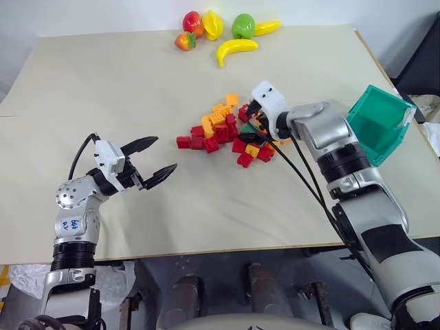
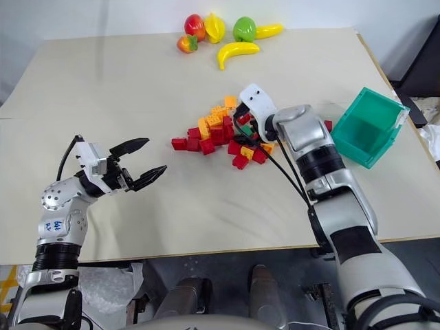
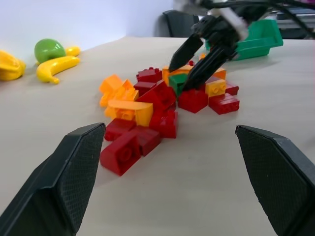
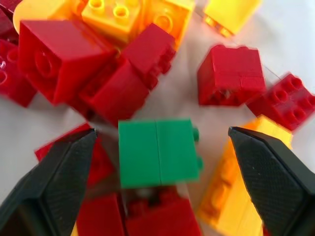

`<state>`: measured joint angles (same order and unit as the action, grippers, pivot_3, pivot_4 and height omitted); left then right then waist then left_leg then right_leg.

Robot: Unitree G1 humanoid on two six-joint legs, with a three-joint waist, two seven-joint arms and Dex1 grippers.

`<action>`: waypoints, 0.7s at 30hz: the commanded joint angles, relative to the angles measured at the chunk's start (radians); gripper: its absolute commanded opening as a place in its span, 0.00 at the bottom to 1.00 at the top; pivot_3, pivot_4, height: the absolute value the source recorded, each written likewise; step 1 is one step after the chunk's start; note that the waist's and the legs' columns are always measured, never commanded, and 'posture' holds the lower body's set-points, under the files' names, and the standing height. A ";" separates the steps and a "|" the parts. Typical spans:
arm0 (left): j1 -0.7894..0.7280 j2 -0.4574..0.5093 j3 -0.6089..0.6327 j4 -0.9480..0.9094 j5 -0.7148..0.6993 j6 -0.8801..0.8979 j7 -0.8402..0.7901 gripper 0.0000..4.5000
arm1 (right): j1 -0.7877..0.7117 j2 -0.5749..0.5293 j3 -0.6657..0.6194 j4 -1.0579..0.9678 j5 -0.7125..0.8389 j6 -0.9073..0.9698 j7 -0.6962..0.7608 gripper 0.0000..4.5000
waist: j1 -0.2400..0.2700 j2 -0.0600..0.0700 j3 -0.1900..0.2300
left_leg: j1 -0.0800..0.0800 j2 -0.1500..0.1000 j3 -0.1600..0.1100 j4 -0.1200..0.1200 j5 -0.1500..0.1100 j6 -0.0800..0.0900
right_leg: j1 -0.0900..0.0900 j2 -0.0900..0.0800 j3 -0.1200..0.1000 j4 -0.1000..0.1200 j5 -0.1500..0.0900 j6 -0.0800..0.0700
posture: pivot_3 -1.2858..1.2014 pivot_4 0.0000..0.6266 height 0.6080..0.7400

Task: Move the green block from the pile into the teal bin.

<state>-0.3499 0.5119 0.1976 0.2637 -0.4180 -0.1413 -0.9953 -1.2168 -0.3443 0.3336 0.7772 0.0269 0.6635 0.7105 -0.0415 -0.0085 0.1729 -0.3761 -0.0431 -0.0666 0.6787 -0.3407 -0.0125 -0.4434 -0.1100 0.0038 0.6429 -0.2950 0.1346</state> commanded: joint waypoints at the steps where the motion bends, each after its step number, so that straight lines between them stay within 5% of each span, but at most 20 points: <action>1: 0.021 0.008 0.026 -0.051 -0.017 0.000 0.017 1.00 | -0.063 0.023 0.012 0.119 -0.055 -0.059 0.030 0.99 | -0.005 0.000 0.000 | 0.000 0.000 0.000 0.000 0.000 0.000 | 0.000 0.000 0.000 0.000 0.000 0.000 | 0.52 0.24 1.00; 5: 0.045 0.009 0.033 -0.075 -0.019 0.000 0.036 1.00 | -0.143 0.059 0.050 0.251 -0.115 -0.094 0.111 0.87 | -0.013 0.000 0.000 | 0.000 0.000 0.000 0.000 0.000 0.000 | 0.000 0.000 0.000 0.001 0.000 0.000 | 0.52 0.24 1.00; 11: 0.048 0.011 0.035 -0.078 -0.019 0.000 0.041 1.00 | -0.187 0.059 0.050 0.301 -0.160 -0.126 0.169 0.44 | -0.015 0.000 0.000 | 0.000 0.000 -0.001 0.000 0.000 0.000 | 0.000 0.000 0.000 0.001 0.000 0.000 | 0.52 0.24 1.00; 21: -0.035 0.009 -0.029 -0.084 0.013 0.033 0.027 1.00 | -0.171 -0.059 -0.054 0.048 -0.121 -0.117 0.263 0.45 | -0.013 0.001 0.001 | -0.001 0.000 -0.001 0.000 0.000 0.000 | -0.001 -0.001 0.000 0.001 0.000 0.000 | 0.52 0.24 1.00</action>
<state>-0.3653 0.5190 0.1894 0.2123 -0.4198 -0.1198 -0.9680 -1.3801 -0.3628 0.3221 0.9300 -0.1197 0.5462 0.9497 -0.0544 -0.0076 0.1735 -0.3772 -0.0434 -0.0674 0.6791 -0.3407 -0.0128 -0.4442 -0.1105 0.0034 0.6435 -0.2950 0.1346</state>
